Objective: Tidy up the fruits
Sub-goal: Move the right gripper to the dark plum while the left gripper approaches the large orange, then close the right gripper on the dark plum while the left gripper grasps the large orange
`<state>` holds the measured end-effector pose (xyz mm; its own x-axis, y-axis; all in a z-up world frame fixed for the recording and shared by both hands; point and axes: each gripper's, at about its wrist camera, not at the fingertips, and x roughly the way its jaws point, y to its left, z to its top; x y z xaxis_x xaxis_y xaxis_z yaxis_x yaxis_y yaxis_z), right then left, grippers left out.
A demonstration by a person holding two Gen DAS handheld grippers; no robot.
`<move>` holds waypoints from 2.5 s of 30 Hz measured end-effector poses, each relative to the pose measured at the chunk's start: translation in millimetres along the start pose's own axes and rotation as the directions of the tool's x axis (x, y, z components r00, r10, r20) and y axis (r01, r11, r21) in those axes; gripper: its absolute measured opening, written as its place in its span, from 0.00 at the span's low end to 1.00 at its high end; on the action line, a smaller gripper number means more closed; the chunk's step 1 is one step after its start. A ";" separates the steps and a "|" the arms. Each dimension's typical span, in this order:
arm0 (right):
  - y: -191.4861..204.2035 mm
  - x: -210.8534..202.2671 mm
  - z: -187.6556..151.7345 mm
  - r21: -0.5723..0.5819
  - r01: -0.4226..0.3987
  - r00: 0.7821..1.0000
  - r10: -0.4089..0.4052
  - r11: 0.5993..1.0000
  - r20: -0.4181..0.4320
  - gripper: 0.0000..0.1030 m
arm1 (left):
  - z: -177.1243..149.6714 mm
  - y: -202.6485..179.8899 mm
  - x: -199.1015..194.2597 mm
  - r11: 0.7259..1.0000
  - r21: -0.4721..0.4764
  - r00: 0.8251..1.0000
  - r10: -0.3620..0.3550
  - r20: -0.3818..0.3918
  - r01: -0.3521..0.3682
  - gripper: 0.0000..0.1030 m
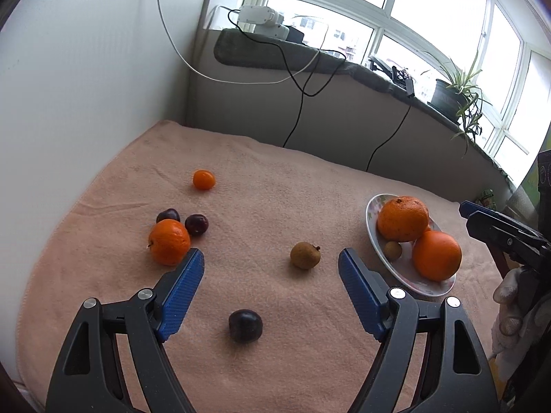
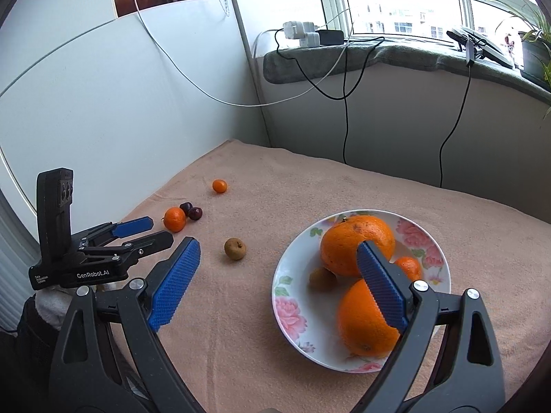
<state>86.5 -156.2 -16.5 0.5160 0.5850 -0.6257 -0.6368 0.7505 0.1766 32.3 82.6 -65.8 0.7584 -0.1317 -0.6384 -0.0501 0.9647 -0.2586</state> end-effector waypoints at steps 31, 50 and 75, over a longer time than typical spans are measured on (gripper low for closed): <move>115.1 114.6 -29.8 -0.185 -0.239 0.943 0.182 0.953 -0.278 0.59 | 3.1 89.9 28.5 0.983 -0.184 0.998 -0.020 -0.060 0.008 0.60; 124.0 149.2 -40.5 -0.195 -0.235 0.924 0.157 0.952 -0.349 0.44 | 3.5 94.1 40.6 0.983 -0.185 0.996 -0.034 -0.083 0.018 0.38; 120.1 146.5 -36.0 -0.166 -0.216 0.934 0.153 0.962 -0.324 0.28 | 1.8 92.2 35.1 0.983 -0.183 0.998 -0.015 -0.060 0.004 0.36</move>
<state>65.0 8.6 -114.2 0.1986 0.5617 -0.8032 -0.8191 0.5451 0.1787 55.5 167.4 -110.8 0.7183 -0.1598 -0.6771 -0.1653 0.9062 -0.3892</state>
